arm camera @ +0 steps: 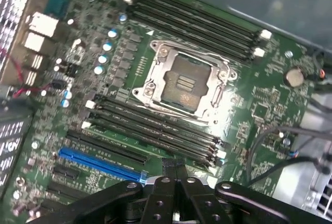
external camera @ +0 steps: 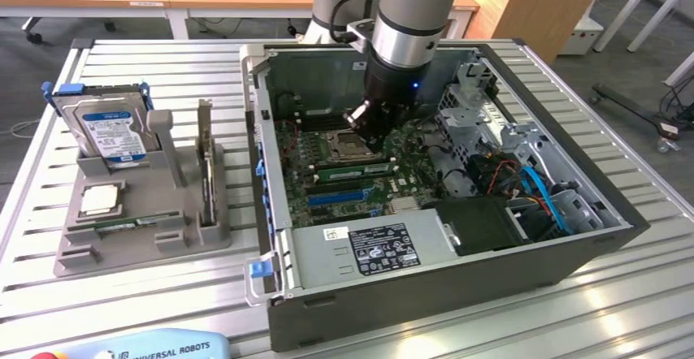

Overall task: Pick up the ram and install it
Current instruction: 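Press down the ram until it locks into place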

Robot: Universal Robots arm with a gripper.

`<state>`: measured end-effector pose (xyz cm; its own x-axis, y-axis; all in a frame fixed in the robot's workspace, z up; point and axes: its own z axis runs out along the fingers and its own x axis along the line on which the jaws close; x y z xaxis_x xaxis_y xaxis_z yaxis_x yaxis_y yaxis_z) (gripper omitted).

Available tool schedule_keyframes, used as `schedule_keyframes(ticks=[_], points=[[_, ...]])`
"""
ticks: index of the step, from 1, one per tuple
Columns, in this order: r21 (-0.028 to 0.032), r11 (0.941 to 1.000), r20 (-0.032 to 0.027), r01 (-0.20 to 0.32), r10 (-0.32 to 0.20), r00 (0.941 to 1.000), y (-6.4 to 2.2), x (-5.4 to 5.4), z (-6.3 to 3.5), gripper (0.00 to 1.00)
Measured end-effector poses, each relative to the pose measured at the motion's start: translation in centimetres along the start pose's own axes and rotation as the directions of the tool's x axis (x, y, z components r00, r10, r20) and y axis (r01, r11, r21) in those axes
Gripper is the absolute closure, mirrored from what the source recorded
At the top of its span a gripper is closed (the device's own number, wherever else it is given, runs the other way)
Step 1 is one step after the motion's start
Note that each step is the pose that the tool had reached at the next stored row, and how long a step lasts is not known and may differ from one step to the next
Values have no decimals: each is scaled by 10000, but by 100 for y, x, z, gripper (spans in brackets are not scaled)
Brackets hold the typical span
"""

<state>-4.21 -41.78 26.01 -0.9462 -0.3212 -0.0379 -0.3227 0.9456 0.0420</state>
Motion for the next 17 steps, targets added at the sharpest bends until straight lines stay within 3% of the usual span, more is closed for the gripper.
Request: schedule_keyframes(ticks=[4,7,15,17], points=[[26,9975,30,-700,700,9975,0,0,4,90],[44,9926,54,-1216,1216,9926,0,0,8,90],[82,9676,118,-2523,2522,9676,-1,1,17,90],[84,9658,122,-2592,2591,9658,-1,1,17,90]])
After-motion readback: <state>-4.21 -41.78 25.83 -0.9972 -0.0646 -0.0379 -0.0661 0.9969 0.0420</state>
